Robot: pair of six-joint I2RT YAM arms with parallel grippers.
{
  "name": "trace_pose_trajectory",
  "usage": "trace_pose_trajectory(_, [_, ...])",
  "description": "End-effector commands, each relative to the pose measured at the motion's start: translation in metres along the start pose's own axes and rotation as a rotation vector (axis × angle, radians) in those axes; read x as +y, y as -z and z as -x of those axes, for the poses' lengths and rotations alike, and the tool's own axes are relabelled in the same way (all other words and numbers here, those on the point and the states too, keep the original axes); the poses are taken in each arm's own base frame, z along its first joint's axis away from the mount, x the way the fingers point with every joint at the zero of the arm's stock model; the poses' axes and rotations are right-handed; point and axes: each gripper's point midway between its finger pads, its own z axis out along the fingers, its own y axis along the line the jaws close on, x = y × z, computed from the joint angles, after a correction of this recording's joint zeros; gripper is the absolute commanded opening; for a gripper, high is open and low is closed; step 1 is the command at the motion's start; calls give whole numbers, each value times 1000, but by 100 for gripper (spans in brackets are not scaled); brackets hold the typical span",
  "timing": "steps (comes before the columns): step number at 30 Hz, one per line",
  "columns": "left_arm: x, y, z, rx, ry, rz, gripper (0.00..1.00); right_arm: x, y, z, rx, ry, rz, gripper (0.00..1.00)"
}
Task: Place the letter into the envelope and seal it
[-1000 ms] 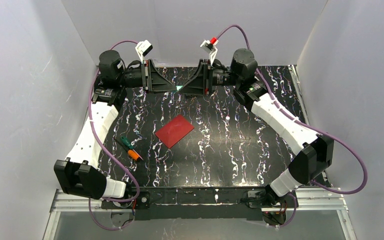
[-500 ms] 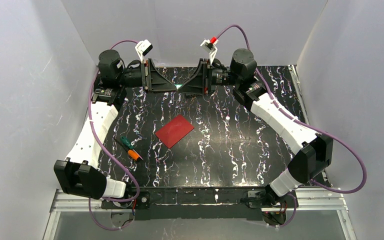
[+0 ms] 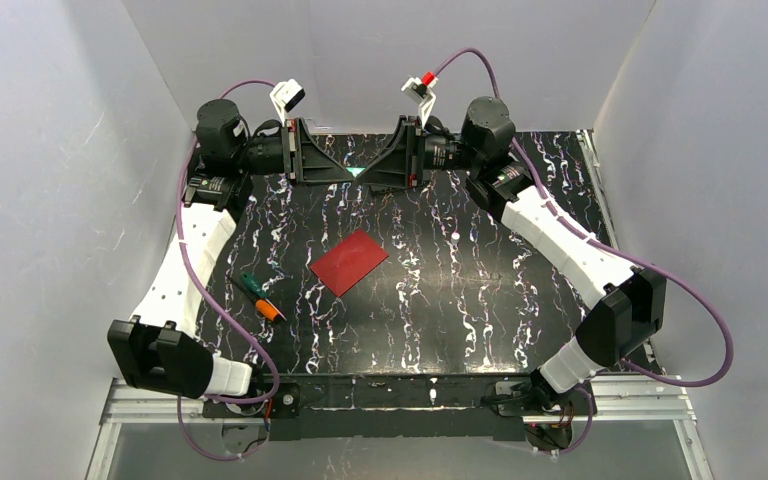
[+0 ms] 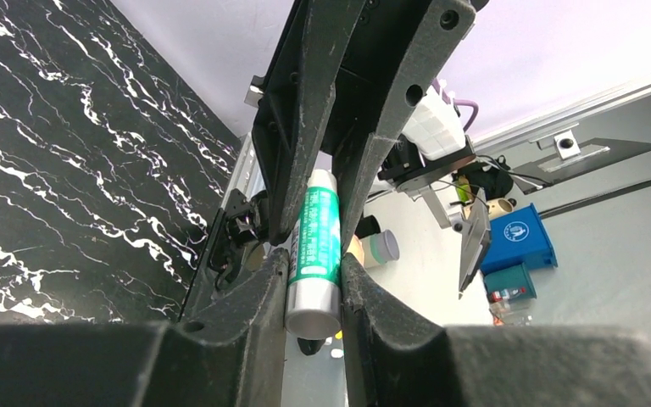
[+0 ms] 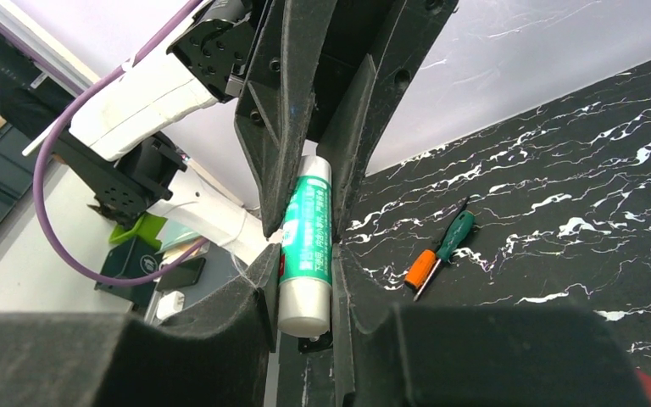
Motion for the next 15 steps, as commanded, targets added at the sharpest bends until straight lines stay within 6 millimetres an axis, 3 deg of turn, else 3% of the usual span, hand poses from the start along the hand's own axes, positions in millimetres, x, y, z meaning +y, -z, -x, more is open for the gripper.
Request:
trace_pose_trajectory(1, [-22, 2, -1, 6, -104, -27, 0, 15, -2, 9, -15, 25, 51, 1])
trace_pose_trajectory(3, [-20, 2, 2, -25, -133, -3, 0, 16, -3, 12, -26, 7, 48, 1])
trace_pose_trajectory(4, [-17, 2, 3, -33, -134, 5, 0, 15, -3, 13, -32, -1, 36, 8])
trace_pose_trajectory(7, [-2, 2, 7, -72, -122, 49, 0, 8, -2, 21, -74, -14, -25, 53])
trace_pose_trajectory(10, [18, 7, 13, -121, -108, 111, 0, -1, 3, 26, -124, -18, -93, 82])
trace_pose_trajectory(15, [47, 24, 17, -198, -50, 203, 0, -43, 35, 34, -225, -23, -410, 90])
